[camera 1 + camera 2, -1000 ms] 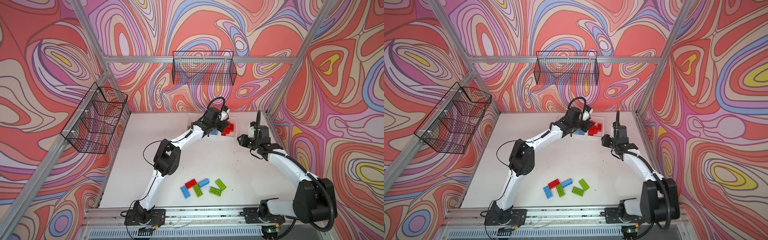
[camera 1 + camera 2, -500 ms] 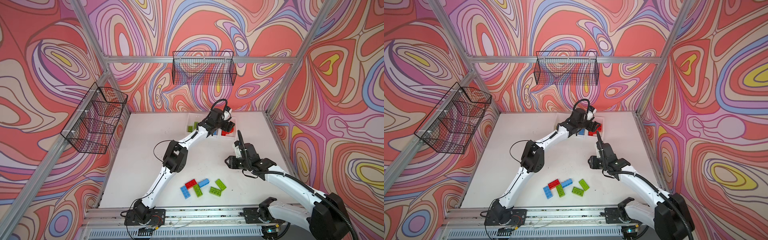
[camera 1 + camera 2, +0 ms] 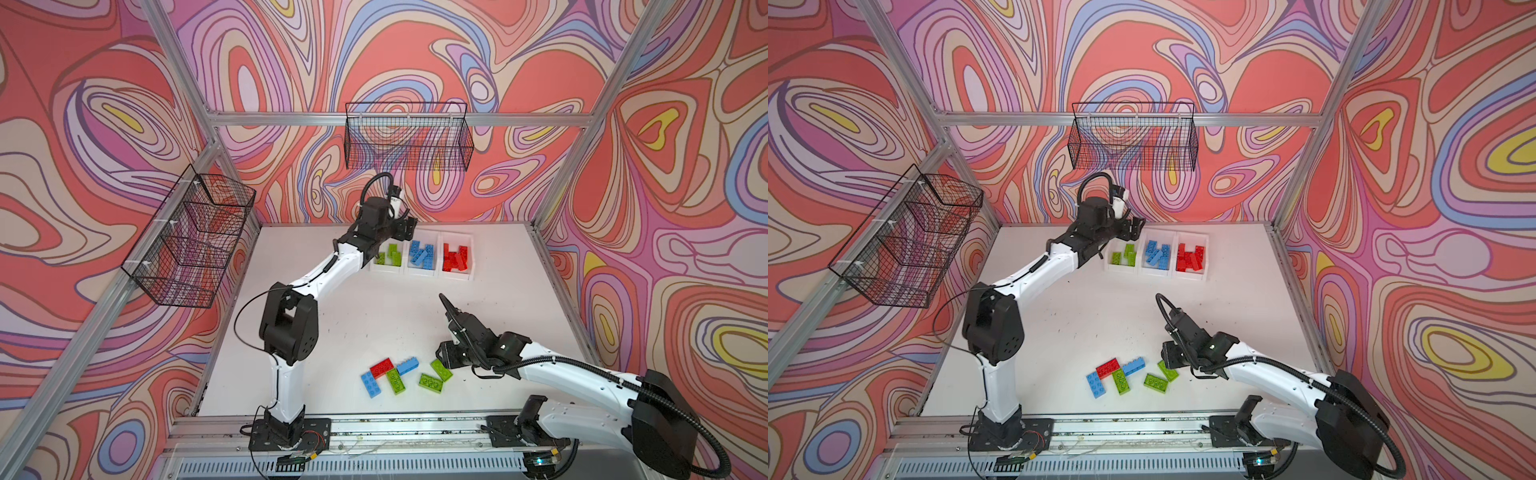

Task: Sort the legos into containers by color
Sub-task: 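Grasp a lime-green brick with the right gripper while the left withdraws, then release the lime-green brick into the green bin while the left reaches the pile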

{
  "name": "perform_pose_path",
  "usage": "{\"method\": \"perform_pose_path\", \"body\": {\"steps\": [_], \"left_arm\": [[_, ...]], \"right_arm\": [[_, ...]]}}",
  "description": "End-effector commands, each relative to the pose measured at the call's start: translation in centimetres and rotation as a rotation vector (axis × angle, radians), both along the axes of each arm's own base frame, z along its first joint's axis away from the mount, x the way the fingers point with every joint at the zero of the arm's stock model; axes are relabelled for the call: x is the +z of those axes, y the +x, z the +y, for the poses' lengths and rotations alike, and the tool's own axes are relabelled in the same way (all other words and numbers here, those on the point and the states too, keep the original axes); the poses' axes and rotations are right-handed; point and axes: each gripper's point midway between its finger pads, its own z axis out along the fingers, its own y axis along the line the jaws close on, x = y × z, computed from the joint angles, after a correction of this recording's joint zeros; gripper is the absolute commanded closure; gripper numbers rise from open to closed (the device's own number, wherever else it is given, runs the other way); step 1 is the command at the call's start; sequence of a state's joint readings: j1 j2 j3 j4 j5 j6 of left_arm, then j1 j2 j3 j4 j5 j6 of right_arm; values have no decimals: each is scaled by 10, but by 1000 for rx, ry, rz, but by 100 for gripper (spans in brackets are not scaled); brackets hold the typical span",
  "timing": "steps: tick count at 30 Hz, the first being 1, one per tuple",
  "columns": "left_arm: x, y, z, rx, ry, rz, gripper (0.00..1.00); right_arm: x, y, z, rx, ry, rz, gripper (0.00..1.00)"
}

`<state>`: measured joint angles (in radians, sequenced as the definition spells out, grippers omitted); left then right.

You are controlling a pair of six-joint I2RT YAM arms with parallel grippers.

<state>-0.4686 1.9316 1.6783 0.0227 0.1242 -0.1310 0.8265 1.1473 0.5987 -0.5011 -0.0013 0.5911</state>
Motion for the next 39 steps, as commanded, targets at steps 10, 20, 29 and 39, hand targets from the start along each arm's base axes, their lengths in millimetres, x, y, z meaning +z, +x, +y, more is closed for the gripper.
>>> {"method": "perform_pose_path", "body": {"steps": [10, 20, 29, 39], "left_arm": [[-40, -29, 56, 94, 35, 81, 13], [-44, -41, 75, 114, 49, 104, 14], [-59, -68, 98, 124, 131, 155, 16], [-78, -136, 133, 133, 218, 211, 19]], "right_arm": [[-37, -10, 3, 17, -253, 53, 45], [-54, -6, 3, 5, -322, 55, 58], [-12, 36, 1, -58, -281, -37, 75], [91, 194, 34, -98, -97, -290, 77]]}}
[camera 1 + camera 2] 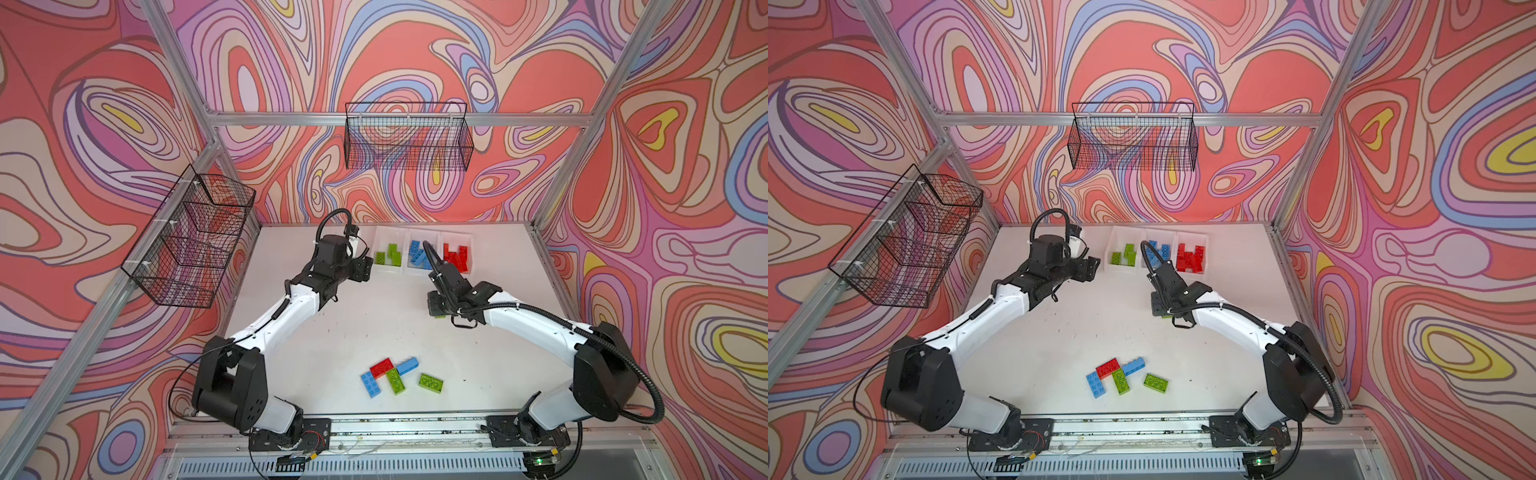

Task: Sort the legos into containers by color
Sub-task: 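Release the lime-green brick into the green bin while the left reaches the pile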

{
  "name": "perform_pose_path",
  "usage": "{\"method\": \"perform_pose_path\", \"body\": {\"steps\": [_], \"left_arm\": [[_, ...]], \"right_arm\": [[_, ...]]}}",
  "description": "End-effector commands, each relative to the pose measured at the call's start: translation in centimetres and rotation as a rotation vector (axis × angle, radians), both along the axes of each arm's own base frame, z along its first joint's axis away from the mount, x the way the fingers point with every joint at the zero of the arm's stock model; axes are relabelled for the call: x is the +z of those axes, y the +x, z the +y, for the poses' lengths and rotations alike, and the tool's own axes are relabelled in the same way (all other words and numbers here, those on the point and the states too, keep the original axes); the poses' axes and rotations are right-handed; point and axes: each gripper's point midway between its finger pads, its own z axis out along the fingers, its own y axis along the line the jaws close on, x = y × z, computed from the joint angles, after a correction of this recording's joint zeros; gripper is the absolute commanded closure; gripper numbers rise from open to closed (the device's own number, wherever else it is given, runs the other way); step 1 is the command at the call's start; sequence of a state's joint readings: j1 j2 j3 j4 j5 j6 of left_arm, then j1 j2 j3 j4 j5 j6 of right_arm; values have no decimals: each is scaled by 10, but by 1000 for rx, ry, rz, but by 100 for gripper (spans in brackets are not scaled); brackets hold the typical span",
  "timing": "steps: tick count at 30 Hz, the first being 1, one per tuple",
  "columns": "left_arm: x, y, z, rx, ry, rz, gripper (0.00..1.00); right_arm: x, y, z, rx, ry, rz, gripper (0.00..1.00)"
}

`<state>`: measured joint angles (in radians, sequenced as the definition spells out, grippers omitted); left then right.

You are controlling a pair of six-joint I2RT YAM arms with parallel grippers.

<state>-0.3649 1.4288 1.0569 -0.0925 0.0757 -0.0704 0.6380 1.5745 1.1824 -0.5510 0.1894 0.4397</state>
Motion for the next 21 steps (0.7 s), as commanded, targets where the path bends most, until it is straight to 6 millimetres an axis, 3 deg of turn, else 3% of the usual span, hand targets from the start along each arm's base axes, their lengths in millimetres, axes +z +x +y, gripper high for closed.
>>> {"method": "perform_pose_path", "body": {"steps": [1, 4, 9, 13, 18, 21], "left_arm": [[-13, -26, 17, 13, 54, 41, 19], [-24, -48, 23, 31, 17, 91, 20], [-60, -91, 23, 97, -158, 226, 26], [-74, -119, 20, 106, -152, 277, 27], [-95, -157, 20, 149, -113, 379, 27], [-101, -168, 20, 179, -99, 380, 27]], "right_arm": [[19, 43, 23, 83, 21, -77, 77], [22, 82, 42, 107, 39, -101, 77], [36, 144, 84, 138, 139, -177, 77], [25, 173, 109, 165, 202, -212, 77], [8, 207, 121, 141, 241, -244, 75], [0, 220, 125, 131, 258, -255, 72]]}}
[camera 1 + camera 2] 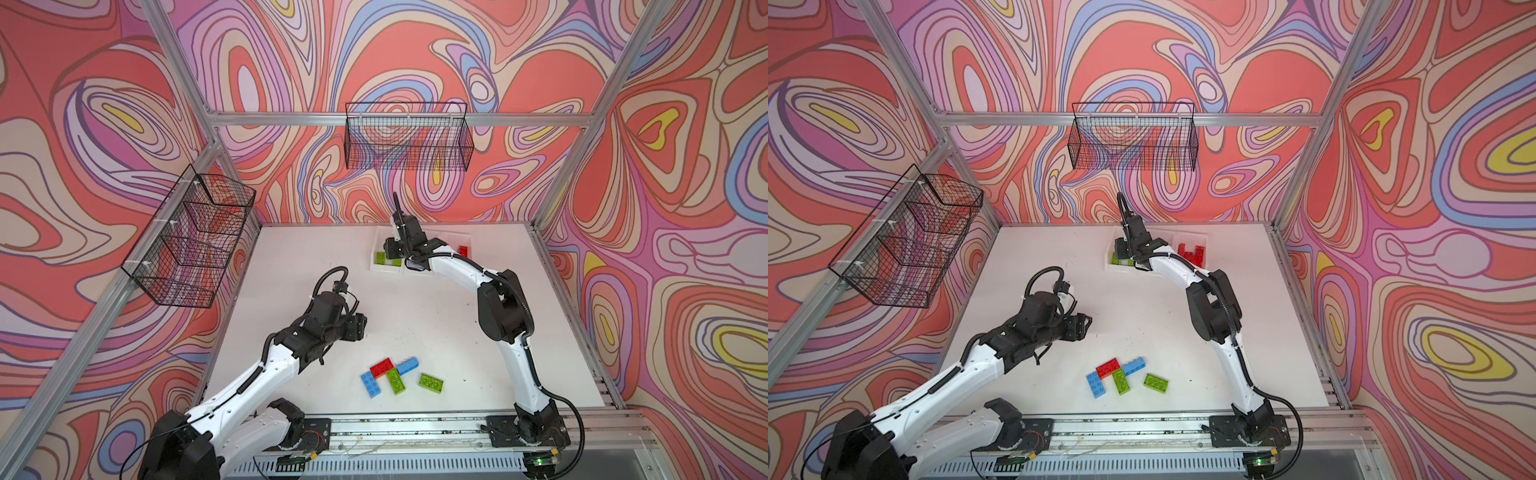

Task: Sort the legos into containers by color
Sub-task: 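Release the lime-green brick into the green bin while the left reaches the pile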

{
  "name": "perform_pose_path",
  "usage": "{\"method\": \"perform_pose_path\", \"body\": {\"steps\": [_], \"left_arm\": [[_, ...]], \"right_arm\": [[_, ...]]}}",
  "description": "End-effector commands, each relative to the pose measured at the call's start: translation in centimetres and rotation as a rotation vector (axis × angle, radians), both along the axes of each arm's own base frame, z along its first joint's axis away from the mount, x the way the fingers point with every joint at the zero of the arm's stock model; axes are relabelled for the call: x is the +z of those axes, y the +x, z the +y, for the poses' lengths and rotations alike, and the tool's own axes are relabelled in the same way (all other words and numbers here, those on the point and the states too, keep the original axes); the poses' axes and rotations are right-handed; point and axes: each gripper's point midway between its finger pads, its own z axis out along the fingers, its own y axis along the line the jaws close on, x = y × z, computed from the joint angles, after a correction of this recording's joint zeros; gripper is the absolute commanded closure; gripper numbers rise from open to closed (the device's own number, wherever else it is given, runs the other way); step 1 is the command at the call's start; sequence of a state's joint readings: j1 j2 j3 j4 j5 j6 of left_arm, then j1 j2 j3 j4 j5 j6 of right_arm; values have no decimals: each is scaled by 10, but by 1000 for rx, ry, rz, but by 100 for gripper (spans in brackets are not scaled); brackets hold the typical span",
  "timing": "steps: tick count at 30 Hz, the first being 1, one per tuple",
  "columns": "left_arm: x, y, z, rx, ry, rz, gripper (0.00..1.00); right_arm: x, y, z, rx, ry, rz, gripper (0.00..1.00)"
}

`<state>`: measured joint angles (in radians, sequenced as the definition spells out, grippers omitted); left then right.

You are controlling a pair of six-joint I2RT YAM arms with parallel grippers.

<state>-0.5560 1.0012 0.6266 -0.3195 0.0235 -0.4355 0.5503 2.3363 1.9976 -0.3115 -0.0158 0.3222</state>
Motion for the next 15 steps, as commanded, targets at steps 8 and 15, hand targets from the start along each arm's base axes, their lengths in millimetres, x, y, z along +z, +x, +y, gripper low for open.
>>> {"method": "perform_pose_path", "body": {"steps": [8, 15], "left_arm": [[-24, -34, 15, 136, 77, 115, 27], [-31, -54, 5, 128, 125, 152, 26]], "right_arm": [[13, 30, 1, 0, 83, -76, 45], [37, 27, -31, -36, 110, -115, 42]]}}
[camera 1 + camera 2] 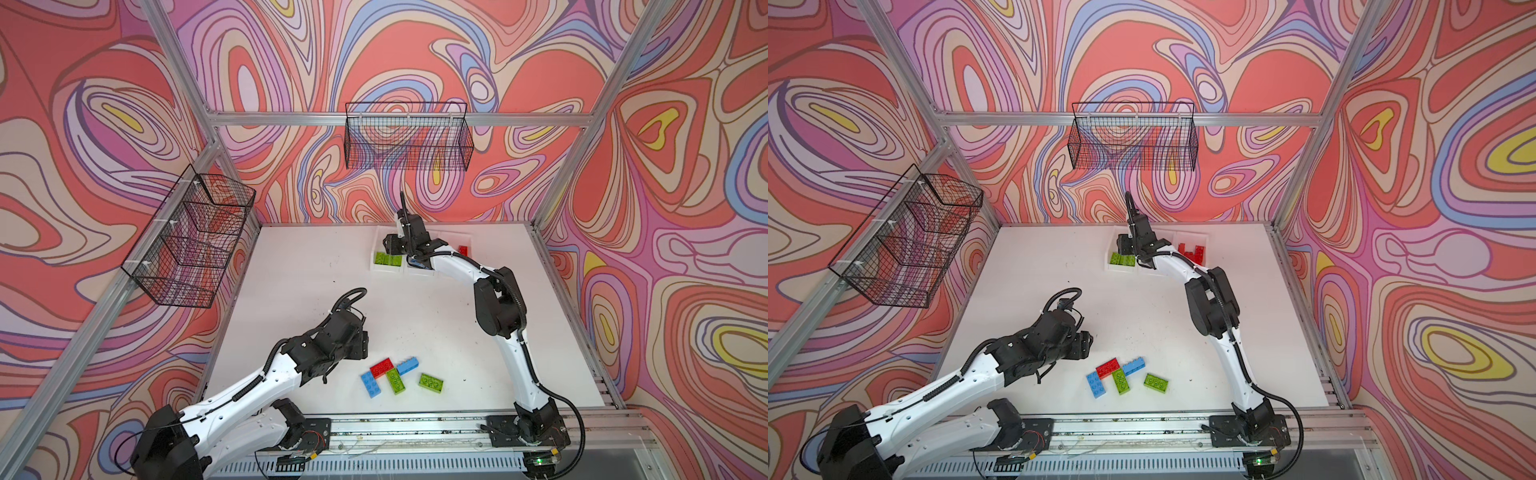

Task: Sort the legos into containers by color
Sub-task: 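Release the lime-green brick into the green bin while the left reaches the pile, then grasp a blue brick in the pile with the left gripper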

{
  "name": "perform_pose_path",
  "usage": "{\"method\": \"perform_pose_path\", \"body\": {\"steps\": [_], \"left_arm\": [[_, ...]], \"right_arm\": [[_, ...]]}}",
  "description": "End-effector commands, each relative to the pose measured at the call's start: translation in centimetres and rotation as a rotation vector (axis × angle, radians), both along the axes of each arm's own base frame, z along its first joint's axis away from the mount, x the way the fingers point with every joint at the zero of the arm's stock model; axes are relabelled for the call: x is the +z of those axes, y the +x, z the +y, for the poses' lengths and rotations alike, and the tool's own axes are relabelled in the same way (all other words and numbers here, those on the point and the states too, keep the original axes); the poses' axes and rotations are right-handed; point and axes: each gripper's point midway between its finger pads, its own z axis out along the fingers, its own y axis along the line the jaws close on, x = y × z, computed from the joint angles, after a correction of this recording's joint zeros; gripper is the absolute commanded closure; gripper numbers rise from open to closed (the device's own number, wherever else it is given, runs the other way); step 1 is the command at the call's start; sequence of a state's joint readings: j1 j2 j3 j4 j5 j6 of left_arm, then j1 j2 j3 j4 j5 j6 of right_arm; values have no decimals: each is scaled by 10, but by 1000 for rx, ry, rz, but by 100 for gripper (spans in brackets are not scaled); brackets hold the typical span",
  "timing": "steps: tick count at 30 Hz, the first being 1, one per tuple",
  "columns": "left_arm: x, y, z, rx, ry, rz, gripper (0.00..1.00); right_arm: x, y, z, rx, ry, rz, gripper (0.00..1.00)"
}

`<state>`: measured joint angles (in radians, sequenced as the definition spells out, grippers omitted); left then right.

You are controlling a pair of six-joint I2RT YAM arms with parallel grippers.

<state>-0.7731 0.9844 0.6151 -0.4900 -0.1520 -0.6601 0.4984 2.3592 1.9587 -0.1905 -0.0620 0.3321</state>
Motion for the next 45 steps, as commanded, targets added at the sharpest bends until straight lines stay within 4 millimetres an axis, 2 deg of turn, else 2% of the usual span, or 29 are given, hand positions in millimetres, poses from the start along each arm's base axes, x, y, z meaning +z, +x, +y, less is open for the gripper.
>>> {"method": "perform_pose_path", "body": {"steps": [1, 5, 11, 18, 22, 26, 30, 37, 40, 45], "left_arm": [[-6, -12, 9, 59, 67, 32, 25], [-10, -27, 3, 76, 98, 38, 25], [-23, -53, -4, 82, 155, 85, 24], [-36, -75, -18, 82, 152, 127, 24], [-43, -85, -33, 48, 148, 154, 24], [-58, -94, -37, 43, 158, 192, 25], [-64, -94, -43, 32, 149, 202, 26], [-79, -95, -39, 36, 174, 237, 30], [-85, -91, -33, 51, 172, 252, 34], [-87, -84, -23, 68, 153, 267, 48]], "right_arm": [[49, 4, -21, -28, 58, -89, 42], [62, -1, -46, -64, 88, -103, 44], [75, -11, -65, -89, 95, -123, 45], [72, -27, -73, -96, 95, -113, 44], [67, -34, -77, -101, 87, -105, 44], [65, -38, -80, -103, 87, -101, 44], [63, -42, -84, -112, 81, -99, 45], [55, -47, -92, -131, 73, -84, 45], [52, -48, -95, -140, 67, -79, 46], [50, -49, -100, -154, 56, -76, 47]]}}
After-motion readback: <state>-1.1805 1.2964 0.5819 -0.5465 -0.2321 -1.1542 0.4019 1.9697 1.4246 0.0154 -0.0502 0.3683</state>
